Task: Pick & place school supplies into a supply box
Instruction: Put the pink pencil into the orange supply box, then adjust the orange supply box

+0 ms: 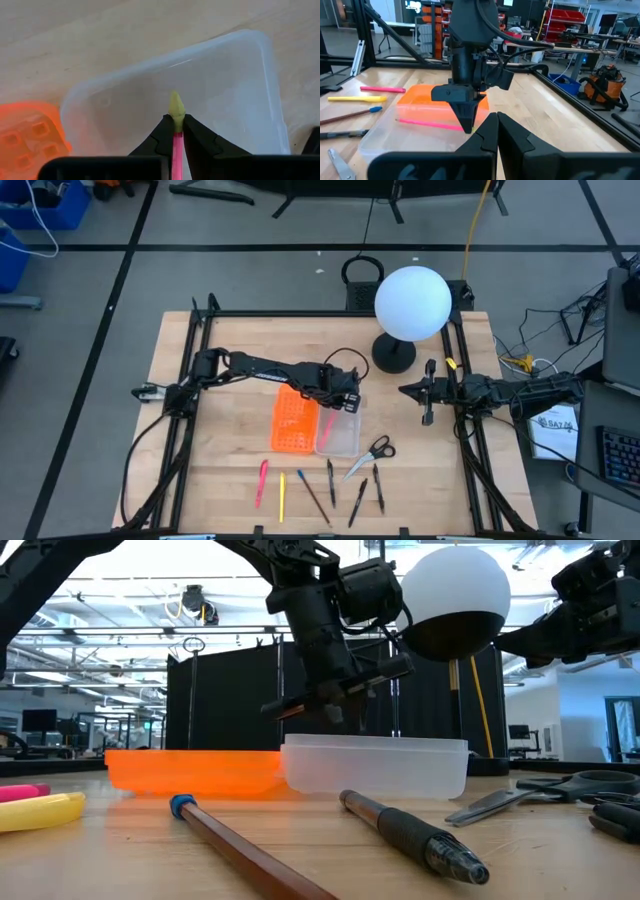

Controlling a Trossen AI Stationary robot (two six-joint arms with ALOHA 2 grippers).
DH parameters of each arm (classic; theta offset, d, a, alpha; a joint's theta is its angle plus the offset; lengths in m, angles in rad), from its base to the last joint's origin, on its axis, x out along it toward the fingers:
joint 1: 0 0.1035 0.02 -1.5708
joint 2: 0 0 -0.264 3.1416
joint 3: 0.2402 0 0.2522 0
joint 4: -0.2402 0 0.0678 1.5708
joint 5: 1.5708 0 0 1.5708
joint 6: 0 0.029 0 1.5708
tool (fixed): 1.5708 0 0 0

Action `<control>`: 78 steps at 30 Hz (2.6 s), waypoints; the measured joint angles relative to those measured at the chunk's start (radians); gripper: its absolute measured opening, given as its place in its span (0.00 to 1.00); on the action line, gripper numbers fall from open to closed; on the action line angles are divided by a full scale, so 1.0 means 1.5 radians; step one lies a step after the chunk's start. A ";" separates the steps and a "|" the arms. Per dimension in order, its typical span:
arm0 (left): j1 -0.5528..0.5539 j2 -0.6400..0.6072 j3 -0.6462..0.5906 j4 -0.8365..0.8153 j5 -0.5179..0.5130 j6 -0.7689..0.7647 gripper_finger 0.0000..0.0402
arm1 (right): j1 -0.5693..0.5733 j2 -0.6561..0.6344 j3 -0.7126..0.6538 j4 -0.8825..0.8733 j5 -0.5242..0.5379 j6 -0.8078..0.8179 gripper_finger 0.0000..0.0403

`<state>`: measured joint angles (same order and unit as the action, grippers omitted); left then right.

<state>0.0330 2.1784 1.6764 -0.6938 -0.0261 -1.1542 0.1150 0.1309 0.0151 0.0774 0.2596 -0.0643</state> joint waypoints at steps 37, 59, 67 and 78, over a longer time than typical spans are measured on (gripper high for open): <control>-0.008 -0.008 0.001 -0.010 0.078 0.038 0.40 | 0.000 0.000 0.000 0.001 0.000 0.000 0.00; -0.061 -0.021 0.164 -0.234 -0.050 0.292 0.26 | 0.000 0.000 0.000 0.011 0.000 0.000 0.00; -0.067 -0.027 0.163 -0.333 -0.106 0.245 0.03 | 0.000 0.001 0.000 0.010 -0.001 0.001 0.00; -0.067 -0.027 0.163 -0.359 -0.077 0.187 0.08 | 0.000 0.003 0.000 -0.001 -0.001 0.058 0.00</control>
<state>-0.0681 2.1384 1.9205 -1.2327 -0.1412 -0.8730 0.1150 0.1349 0.0150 0.0761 0.2581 0.0229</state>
